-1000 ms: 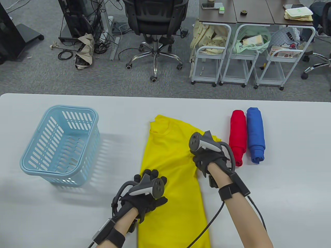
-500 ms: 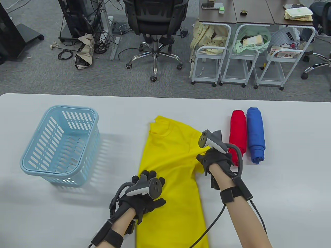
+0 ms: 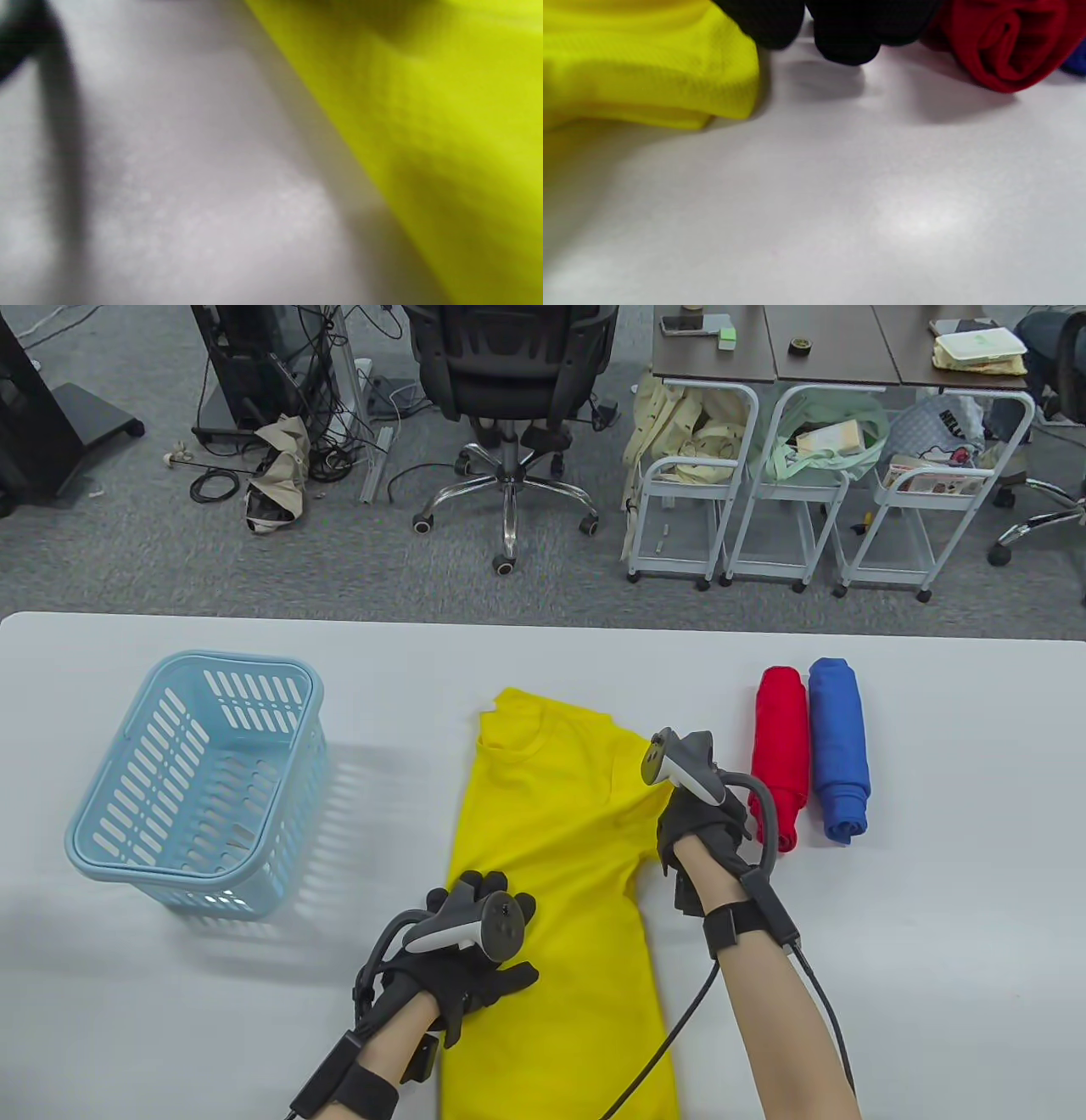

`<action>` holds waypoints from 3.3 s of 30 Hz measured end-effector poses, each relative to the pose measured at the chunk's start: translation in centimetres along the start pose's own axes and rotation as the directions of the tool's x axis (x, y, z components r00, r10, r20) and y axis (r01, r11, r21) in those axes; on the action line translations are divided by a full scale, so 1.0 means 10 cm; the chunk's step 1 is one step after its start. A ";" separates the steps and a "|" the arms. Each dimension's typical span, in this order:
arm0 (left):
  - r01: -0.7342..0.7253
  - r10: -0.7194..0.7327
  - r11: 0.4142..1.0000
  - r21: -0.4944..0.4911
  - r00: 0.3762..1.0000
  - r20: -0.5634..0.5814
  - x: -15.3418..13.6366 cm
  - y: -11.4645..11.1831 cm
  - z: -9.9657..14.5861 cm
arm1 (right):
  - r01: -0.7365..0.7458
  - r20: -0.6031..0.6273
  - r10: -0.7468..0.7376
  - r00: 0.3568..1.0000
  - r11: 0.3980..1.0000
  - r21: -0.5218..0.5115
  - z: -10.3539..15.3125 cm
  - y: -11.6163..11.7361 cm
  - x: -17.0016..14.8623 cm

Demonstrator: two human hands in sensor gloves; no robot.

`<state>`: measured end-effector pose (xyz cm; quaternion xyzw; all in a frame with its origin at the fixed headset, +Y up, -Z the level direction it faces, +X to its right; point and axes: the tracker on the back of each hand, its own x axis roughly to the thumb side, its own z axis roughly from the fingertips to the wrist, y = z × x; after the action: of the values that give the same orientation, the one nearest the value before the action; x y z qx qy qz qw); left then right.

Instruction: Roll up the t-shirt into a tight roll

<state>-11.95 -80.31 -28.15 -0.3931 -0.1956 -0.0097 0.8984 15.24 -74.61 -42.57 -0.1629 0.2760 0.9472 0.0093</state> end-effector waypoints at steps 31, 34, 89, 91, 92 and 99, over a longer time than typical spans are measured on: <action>-0.010 0.010 1.000 -0.004 1.000 0.007 -0.01 0.01 0.00 | 0.389 0.491 -0.363 0.792 0.920 0.052 0.79 -0.51 0.35; -0.011 0.012 1.000 -0.004 1.000 0.008 -0.01 0.01 0.00 | 0.213 0.441 -0.168 0.882 0.976 -0.053 0.75 -0.31 0.46; -0.023 0.053 0.989 0.143 0.977 -0.205 -0.51 0.67 -0.31 | -0.210 0.459 0.130 0.879 0.969 0.128 0.16 0.39 0.61; 0.004 0.029 0.987 0.162 0.979 -0.201 -0.49 0.59 -0.20 | -0.202 0.459 0.136 0.878 0.975 0.097 0.20 0.41 0.60; 0.014 0.022 0.984 0.180 0.981 -0.192 -0.47 0.55 -0.11 | -0.201 0.464 0.150 0.873 0.978 0.063 0.23 0.43 0.59; -0.091 0.087 0.977 0.191 0.996 0.032 -0.21 0.19 0.30 | -0.237 0.528 0.213 0.822 0.971 -0.022 0.83 0.61 0.43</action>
<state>-14.64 -77.21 -28.39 -0.3131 -0.1882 0.0539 0.9293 7.98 -75.75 -34.18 0.1370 0.3012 0.9434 -0.0235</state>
